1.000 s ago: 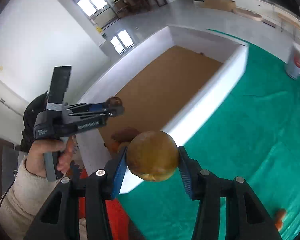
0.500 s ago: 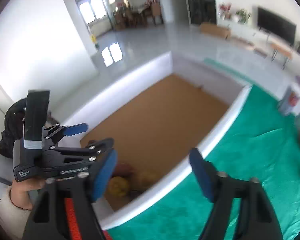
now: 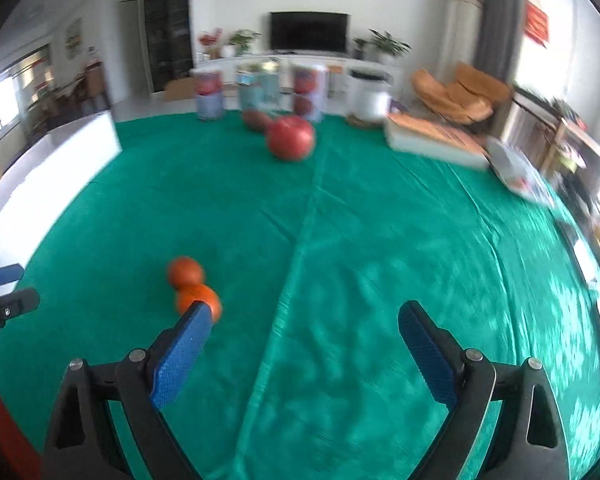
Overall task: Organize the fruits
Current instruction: 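Move both open tools back over the table toward the tangerines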
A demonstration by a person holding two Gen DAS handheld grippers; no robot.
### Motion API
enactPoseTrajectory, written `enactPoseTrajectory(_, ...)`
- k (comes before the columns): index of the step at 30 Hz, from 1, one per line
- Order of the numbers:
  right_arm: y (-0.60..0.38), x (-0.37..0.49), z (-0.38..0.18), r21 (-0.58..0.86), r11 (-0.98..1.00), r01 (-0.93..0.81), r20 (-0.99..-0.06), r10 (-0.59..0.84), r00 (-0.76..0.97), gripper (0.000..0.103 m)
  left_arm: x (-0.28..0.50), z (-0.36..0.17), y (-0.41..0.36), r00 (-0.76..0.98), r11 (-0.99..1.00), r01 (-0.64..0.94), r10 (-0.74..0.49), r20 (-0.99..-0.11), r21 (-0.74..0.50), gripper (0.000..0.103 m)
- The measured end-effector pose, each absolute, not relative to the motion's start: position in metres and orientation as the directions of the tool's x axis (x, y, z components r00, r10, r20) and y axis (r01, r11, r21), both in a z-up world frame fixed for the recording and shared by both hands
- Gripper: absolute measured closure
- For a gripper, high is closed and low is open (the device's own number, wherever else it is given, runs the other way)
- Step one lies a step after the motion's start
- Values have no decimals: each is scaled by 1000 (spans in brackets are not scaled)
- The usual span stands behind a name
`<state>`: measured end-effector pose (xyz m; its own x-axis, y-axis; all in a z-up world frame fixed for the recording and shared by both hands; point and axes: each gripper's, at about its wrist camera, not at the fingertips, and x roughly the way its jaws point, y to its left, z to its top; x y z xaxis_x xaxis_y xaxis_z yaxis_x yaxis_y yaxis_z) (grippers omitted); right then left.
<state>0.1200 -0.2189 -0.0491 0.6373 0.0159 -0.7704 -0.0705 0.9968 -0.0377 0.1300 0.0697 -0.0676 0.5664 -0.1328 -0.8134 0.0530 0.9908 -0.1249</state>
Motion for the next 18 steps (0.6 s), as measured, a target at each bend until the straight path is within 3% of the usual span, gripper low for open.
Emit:
enactPoseTrajectory(6,-298,116,-93,-8,995,104,-810,-68,583,9,148,-99,25,574,997,79,-38,-818,9,4)
enactPoseTrajectory(10,-297,123,-94,-8,994,113,-820,-71,569,9,164,-100,32,573,999,51,-34,-819,-6,2)
enactPoseTrajectory(13,-283,134,-102,-28,995,94,-831,-75,552,0,165,-101,38,568,999,51,-39,-822,-12,0)
enactPoseTrajectory(18,-273,130,-109,-31,995,93,-831,-78,550,0,168,-102,36,571,999,52,-43,-820,-16,0)
